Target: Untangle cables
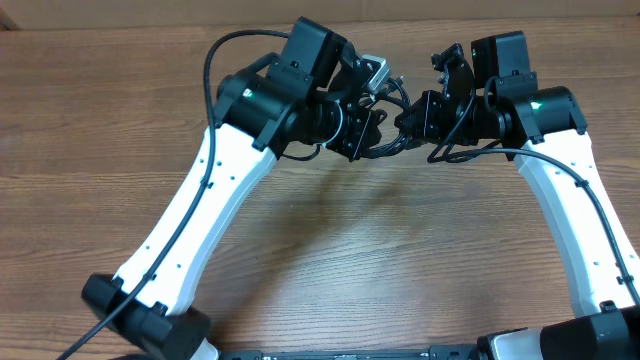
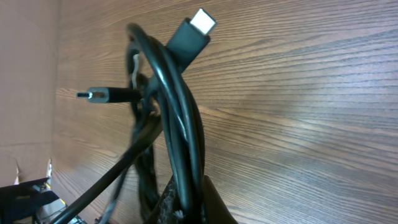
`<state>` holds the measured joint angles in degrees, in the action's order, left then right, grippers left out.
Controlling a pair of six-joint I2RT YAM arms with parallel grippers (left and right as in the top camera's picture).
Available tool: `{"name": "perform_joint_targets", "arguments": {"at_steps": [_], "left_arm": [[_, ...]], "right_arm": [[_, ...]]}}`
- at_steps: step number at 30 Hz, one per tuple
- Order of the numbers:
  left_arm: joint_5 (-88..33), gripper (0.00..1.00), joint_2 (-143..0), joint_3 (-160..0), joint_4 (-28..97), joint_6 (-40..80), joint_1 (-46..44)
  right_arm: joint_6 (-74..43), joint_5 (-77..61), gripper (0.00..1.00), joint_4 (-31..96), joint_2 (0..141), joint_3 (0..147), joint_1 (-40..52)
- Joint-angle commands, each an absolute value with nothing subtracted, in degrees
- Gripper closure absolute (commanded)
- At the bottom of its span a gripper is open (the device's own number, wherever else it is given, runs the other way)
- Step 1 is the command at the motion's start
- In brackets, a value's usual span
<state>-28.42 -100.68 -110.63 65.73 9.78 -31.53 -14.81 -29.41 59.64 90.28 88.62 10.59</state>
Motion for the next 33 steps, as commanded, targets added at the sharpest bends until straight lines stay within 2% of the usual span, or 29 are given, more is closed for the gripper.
{"name": "perform_joint_targets", "arguments": {"at_steps": [1, 5, 8, 9, 10, 11, 13, 16, 18, 21, 29, 30, 31, 32, 33], "left_arm": [[-23.9, 0.96, -106.6, -110.7, 62.6, 15.5, -31.7], [-23.5, 0.92, -110.3, -110.7, 50.0, 21.0, -31.3], [-22.7, 0.89, -112.8, -110.7, 47.4, 21.1, -31.5], [-21.2, 0.8, -113.3, -110.7, 47.9, 21.1, -31.4], [-20.3, 0.64, -113.6, -110.7, 48.5, 21.0, -31.1], [-19.4, 0.42, -113.6, -110.7, 49.3, 21.1, -30.7], [-21.3, 0.17, -112.4, -110.9, 49.9, 22.3, -28.5], [-25.4, 0.12, -109.0, -112.0, 52.8, 23.2, -24.7], [-26.6, 0.0, -106.0, -112.4, 55.2, 22.4, -22.4], [-26.6, 0.0, -102.1, -112.4, 60.4, 17.0, -19.3], [-36.1, 0.0, -97.3, -112.4, 64.1, 16.7, -10.5], [-36.5, 0.21, -97.4, -112.4, 64.9, 14.8, -10.6], [-38.2, 0.37, -97.4, -112.4, 64.9, 11.4, -11.3], [-39.5, 0.45, -97.4, -112.4, 65.2, 8.3, -12.2], [-38.8, 0.45, -97.4, -112.4, 65.9, 7.0, -13.3]], "right_arm": [[-14.8, -33.2, 0.96, 59.4, 89.7, 90.0, 10.9], [-13.0, -39.3, 0.96, 59.9, 89.7, 90.0, 10.9], [-12.5, -44.6, 0.96, 59.9, 89.2, 90.0, 10.9], [-11.9, -45.6, 0.96, 60.1, 88.6, 90.0, 10.9], [-11.9, -45.5, 0.96, 60.2, 87.8, 90.0, 10.9], [-11.9, -45.5, 0.96, 60.2, 87.1, 90.0, 10.9], [-11.9, -45.5, 0.96, 60.0, 85.2, 90.1, 10.9], [-11.9, -45.5, 0.96, 59.9, 84.8, 90.1, 10.9], [-12.0, -45.6, 0.96, 59.4, 84.8, 90.1, 10.9], [-12.0, -48.0, 0.96, 57.6, 84.8, 90.1, 10.9], [-12.1, -49.2, 0.96, 54.9, 84.8, 90.1, 10.9], [-12.2, -49.3, 0.96, 54.5, 84.8, 90.1, 10.9], [-12.2, -49.4, 0.96, 54.3, 84.8, 90.1, 10.9], [-12.2, -49.4, 0.96, 54.1, 84.8, 90.1, 10.9], [-12.2, -49.4, 0.96, 54.1, 84.8, 90.1, 10.9]]}}
